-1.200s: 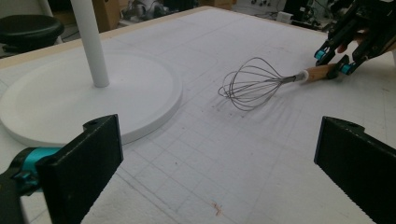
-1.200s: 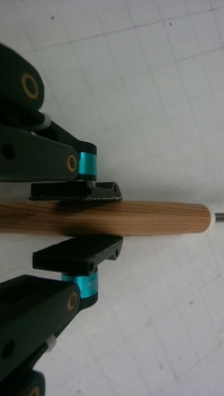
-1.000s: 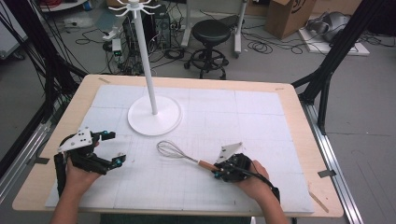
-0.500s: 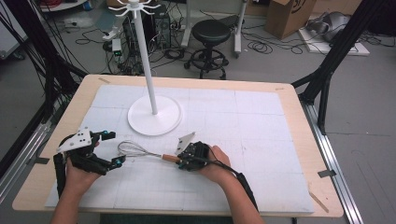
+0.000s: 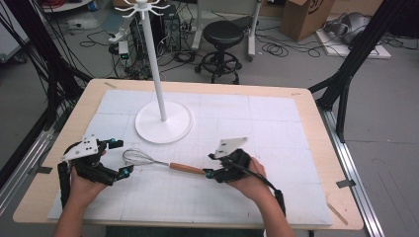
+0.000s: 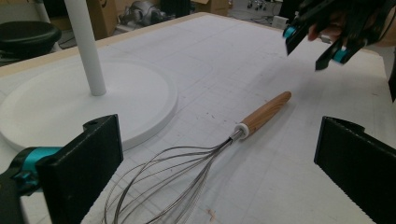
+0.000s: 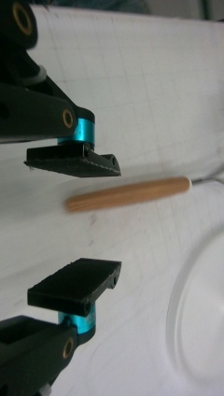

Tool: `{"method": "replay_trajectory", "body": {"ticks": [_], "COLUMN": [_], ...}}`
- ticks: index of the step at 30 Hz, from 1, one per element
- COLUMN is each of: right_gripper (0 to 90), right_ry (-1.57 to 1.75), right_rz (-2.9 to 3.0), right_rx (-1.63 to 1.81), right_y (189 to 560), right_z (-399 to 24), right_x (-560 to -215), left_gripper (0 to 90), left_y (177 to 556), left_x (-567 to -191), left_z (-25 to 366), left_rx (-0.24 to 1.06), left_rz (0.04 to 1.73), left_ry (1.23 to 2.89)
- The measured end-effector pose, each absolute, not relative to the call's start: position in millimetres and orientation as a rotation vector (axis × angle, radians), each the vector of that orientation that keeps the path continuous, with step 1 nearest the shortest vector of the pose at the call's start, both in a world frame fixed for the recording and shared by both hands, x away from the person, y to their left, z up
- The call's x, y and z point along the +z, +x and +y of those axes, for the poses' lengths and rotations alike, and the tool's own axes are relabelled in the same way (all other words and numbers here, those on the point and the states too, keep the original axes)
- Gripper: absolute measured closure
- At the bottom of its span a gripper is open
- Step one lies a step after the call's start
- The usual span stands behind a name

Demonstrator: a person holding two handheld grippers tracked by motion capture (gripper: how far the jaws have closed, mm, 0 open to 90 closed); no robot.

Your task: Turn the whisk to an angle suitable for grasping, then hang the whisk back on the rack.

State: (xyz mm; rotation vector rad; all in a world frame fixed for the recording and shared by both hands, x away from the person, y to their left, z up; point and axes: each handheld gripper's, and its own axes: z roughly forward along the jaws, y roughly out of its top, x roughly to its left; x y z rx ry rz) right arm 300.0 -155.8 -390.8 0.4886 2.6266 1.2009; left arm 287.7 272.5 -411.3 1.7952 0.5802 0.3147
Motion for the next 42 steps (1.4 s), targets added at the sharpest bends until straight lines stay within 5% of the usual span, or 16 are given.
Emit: {"method": "replay_trajectory", "body": {"ticks": [11,42], "right_gripper": [30.2,18.9], "right_ry": [0.755,0.872], "right_rz": [2.364,2.227], "right_rx": [1.416,1.503], "right_y": [292.2,297.9], "right_z": [-242.9,-267.3], "right_x": [-384.0,-388.2], "left_gripper": [1.7,1.7], "left_y": [287.5,290.0], "left_x": [-403.2,-398.7], "left_z": [260.5,252.6], "left_rx": [0.304,0.295], "left_rz": [0.533,0.502], "left_ry": [1.813,1.816]}}
